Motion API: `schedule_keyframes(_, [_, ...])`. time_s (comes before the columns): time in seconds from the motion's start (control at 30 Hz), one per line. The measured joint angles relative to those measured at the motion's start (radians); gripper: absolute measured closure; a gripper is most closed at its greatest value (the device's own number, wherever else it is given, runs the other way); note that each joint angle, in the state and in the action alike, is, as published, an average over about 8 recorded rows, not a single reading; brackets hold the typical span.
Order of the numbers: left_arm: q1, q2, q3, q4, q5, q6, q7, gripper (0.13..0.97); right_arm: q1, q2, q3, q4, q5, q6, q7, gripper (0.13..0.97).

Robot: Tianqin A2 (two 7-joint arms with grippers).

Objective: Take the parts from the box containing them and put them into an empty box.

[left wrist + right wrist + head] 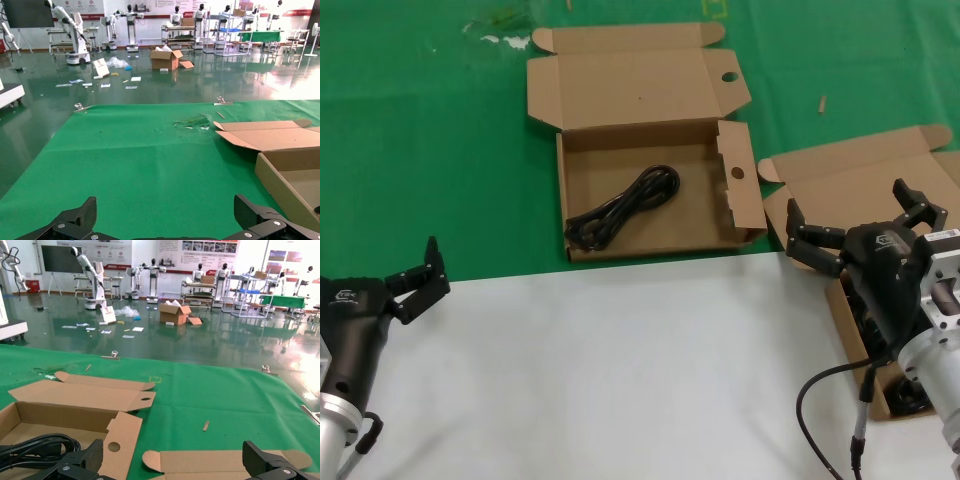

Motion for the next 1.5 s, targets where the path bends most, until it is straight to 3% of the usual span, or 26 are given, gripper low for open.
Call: schedule_keyframes(1.5, [0.000, 0.000, 0.000, 0.000, 0.000, 0.000, 0.000, 0.132, 0.000, 0.000, 0.000, 0.000, 0.000, 0.000, 0.000, 0.129])
